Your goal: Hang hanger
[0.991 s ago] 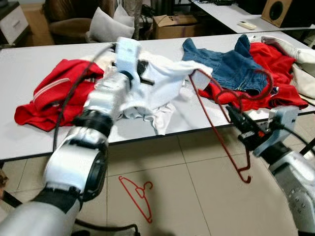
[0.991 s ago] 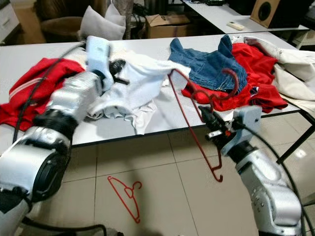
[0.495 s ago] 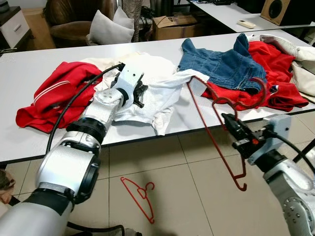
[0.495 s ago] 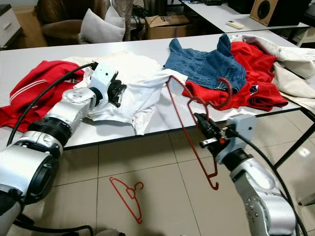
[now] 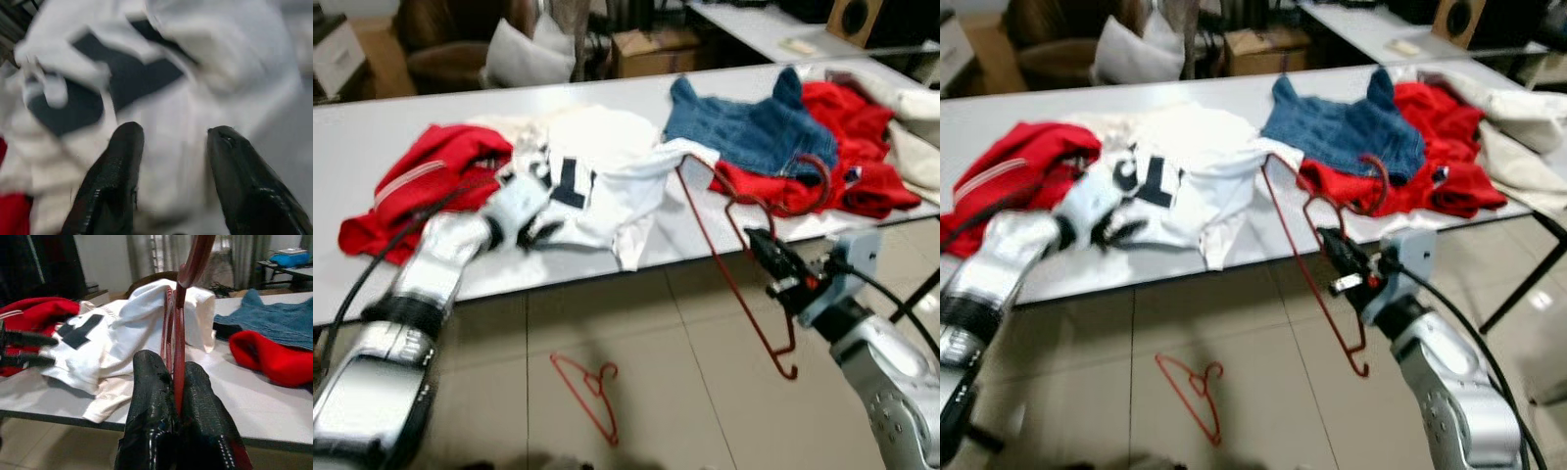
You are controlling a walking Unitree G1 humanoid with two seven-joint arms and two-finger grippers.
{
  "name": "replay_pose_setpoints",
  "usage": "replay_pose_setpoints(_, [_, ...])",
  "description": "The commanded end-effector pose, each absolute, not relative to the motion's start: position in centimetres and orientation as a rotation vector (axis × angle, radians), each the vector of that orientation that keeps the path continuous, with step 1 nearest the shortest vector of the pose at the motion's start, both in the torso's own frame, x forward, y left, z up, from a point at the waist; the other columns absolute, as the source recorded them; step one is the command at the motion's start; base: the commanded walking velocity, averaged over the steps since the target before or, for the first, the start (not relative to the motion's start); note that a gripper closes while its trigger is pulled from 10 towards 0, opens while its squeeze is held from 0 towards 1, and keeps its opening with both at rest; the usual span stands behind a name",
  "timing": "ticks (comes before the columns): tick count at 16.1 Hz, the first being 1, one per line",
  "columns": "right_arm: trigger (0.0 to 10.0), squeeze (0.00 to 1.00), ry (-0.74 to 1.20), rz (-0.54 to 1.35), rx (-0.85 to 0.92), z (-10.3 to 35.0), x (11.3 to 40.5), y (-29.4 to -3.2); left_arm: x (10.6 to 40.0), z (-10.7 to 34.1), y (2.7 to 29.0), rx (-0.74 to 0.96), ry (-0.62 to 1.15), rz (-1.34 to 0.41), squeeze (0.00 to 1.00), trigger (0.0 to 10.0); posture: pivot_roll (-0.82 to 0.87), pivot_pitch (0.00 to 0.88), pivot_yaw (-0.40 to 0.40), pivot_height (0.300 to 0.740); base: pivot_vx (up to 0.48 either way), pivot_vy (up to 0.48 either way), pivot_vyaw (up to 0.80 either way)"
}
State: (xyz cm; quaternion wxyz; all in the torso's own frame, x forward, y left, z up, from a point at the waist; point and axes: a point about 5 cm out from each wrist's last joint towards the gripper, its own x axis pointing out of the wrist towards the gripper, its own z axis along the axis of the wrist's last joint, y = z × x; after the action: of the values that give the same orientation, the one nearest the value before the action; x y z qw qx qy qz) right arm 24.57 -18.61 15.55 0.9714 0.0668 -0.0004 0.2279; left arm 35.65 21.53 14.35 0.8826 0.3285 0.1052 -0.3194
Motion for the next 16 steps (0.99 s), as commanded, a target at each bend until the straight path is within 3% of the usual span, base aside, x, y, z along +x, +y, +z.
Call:
replay_pose_setpoints(1, [10.0,0.00,-0.011,0.460,0.140,15.7,24.7,-18.7,35.3,14.4,22.1,0.770,0.223,-0.670,1.00,10.0,-0.12,0.000,0.012,0.710,0.000,0.000,0.00])
replay_pose_setpoints(2, [10.0,0.00,-0.012,0.460,0.140,15.8,24.8,-18.8,35.0,14.1,22.4,0.789,0.237,-0.669,1.00,10.0,-0.12,0.000,0.012,0.710,0.000,0.000,0.00])
replay_pose_setpoints(3, [10.0,0.00,-0.015,0.459,0.139,15.8,24.9,-18.9,34.6,13.3,22.9,0.843,0.264,-0.649,0.00,10.0,-0.11,0.000,0.010,0.710,0.000,0.000,0.00])
replay_pose_setpoints(10, [10.0,0.00,-0.029,0.437,0.135,16.1,24.7,-19.4,35.1,13.2,21.9,0.889,0.188,-0.543,0.00,10.0,-0.12,0.000,0.016,0.710,0.000,0.000,0.00])
replay_pose_setpoints(11, [10.0,0.00,-0.030,0.434,0.135,16.1,24.7,-19.4,35.2,13.2,21.8,0.886,0.182,-0.535,0.00,8.7,-0.12,0.000,0.016,0.710,0.000,0.000,0.00])
replay_pose_setpoints(12, [10.0,0.00,-0.030,0.434,0.134,16.1,24.7,-19.4,35.2,13.2,21.8,0.880,0.179,-0.530,0.00,6.0,-0.12,0.000,0.016,0.710,0.000,0.000,0.00])
replay_pose_setpoints(13, [10.0,0.00,-0.030,0.432,0.134,16.1,24.7,-19.4,35.2,13.3,21.8,0.868,0.168,-0.522,0.00,0.7,-0.12,0.000,0.016,0.710,0.000,0.000,0.00])
replay_pose_setpoints(14, [10.0,0.00,-0.029,0.433,0.134,16.1,24.7,-19.4,35.1,13.4,21.8,0.864,0.163,-0.523,0.00,0.0,-0.12,0.000,0.016,0.710,0.000,0.000,0.00])
replay_pose_setpoints(16, [10.0,0.00,-0.028,0.435,0.133,16.1,24.7,-19.5,35.1,13.5,21.8,0.859,0.149,-0.521,0.00,0.0,-0.13,0.000,0.024,0.710,0.000,0.000,0.00])
